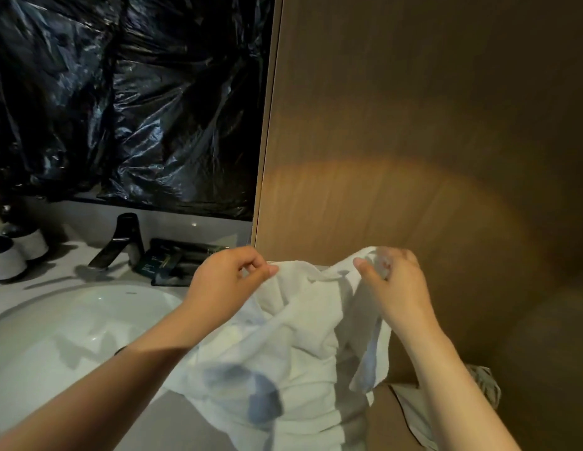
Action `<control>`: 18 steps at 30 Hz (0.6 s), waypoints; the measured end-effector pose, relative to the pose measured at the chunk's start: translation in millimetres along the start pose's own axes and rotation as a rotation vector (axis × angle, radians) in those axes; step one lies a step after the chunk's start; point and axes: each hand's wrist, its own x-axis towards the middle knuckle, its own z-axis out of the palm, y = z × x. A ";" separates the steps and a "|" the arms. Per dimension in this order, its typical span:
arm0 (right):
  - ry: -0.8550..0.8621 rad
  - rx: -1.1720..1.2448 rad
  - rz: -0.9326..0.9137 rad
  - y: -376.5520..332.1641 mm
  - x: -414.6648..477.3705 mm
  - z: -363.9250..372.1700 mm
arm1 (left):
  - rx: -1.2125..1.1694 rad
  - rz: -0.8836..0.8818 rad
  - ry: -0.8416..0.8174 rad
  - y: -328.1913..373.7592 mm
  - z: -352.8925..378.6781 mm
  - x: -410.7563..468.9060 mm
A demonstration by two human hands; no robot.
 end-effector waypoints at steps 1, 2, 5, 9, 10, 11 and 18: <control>0.032 0.017 -0.094 -2.2 -4.5 0.6 | -0.017 0.020 -0.004 1.1 1.3 -1.3; 0.016 0.044 -0.188 -4.8 -8.0 1.7 | -0.032 0.044 -0.008 2.8 2.5 -2.2; -0.275 0.214 -0.310 -13.2 -15.6 12.8 | -0.091 0.138 -0.035 13.4 3.3 -3.6; -0.346 0.304 -0.306 -15.4 -12.3 21.9 | -0.106 0.278 -0.030 30.7 -1.6 -1.0; -0.290 0.334 -0.316 -15.6 -10.6 18.6 | -0.094 0.288 -0.046 30.5 -4.2 1.0; -0.228 0.361 -0.327 -15.5 -8.3 13.8 | -0.067 0.284 -0.076 27.4 -7.0 2.8; 0.088 0.414 -0.396 -34.1 15.7 -23.0 | 0.070 0.095 -0.105 -3.3 -20.5 11.9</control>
